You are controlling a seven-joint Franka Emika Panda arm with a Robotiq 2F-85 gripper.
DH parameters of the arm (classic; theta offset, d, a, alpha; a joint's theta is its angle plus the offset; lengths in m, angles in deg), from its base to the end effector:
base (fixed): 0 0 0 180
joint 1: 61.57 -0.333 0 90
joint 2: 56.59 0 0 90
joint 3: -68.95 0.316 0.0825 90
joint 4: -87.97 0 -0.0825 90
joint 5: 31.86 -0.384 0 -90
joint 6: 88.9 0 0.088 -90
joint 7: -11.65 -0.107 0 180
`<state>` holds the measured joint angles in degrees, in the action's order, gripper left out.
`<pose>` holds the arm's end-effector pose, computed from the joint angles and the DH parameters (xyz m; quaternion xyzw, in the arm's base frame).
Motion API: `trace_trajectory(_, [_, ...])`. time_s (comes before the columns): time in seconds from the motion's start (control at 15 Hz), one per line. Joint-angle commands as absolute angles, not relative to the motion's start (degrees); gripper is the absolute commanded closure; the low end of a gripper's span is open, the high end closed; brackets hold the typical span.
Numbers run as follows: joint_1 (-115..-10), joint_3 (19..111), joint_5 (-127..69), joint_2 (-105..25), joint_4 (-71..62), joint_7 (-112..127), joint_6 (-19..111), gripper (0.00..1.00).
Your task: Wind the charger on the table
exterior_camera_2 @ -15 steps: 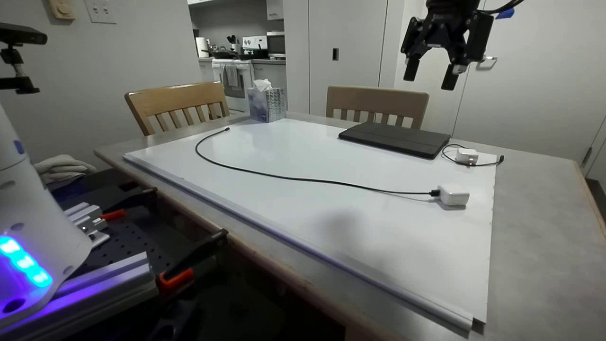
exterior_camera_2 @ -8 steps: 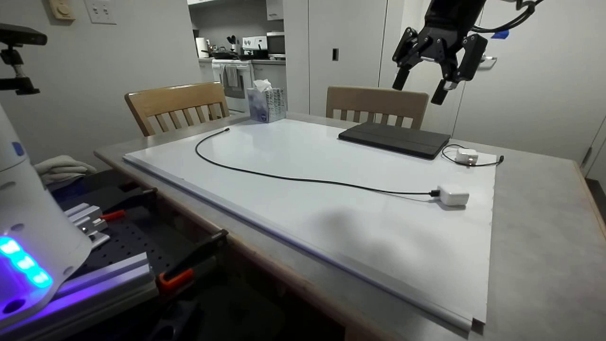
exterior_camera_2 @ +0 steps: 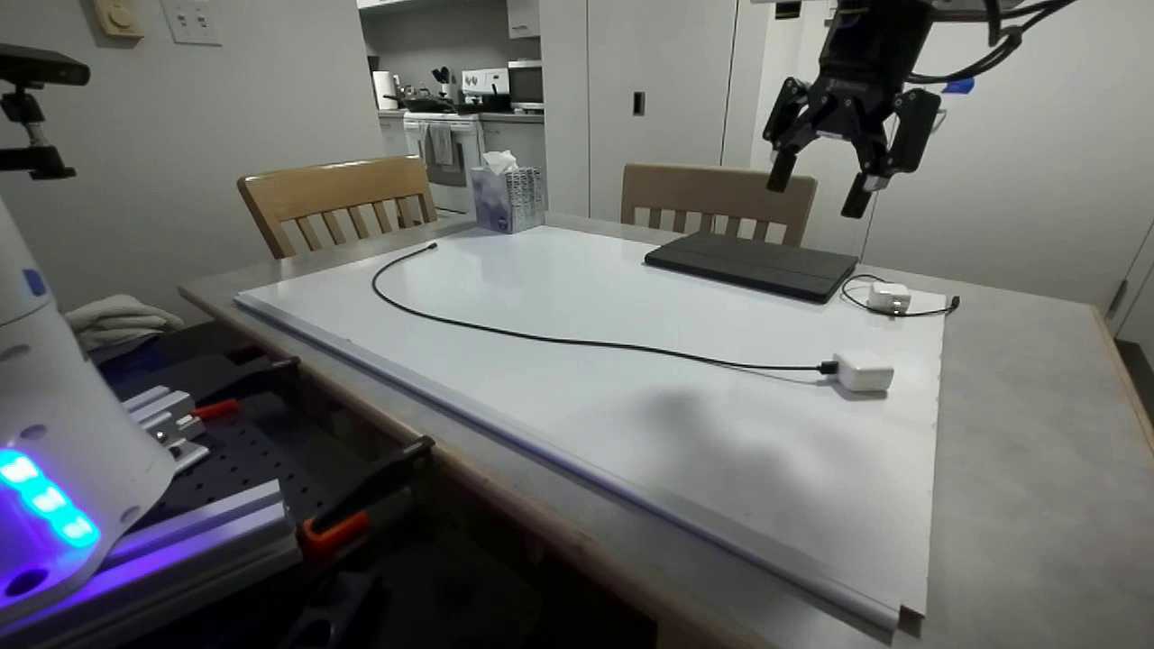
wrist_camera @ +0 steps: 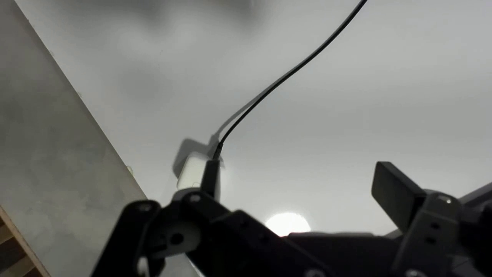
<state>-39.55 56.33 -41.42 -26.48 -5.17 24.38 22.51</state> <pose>0.5593 -0.3529 0.3073 -0.9712 0.2173 0.0802 0.0552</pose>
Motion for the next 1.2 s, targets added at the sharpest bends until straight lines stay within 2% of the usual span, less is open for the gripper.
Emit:
trace_trajectory(0.0, [-38.34,57.19,-40.89,-21.19,-1.19,24.66,25.49,0.00])
trace_trajectory(0.8, [-35.17,56.19,-37.54,-8.46,12.31,20.08,24.13,0.00])
trace_trajectory(1.13, [-33.69,56.05,-38.72,-7.18,11.84,15.87,23.47,0.00])
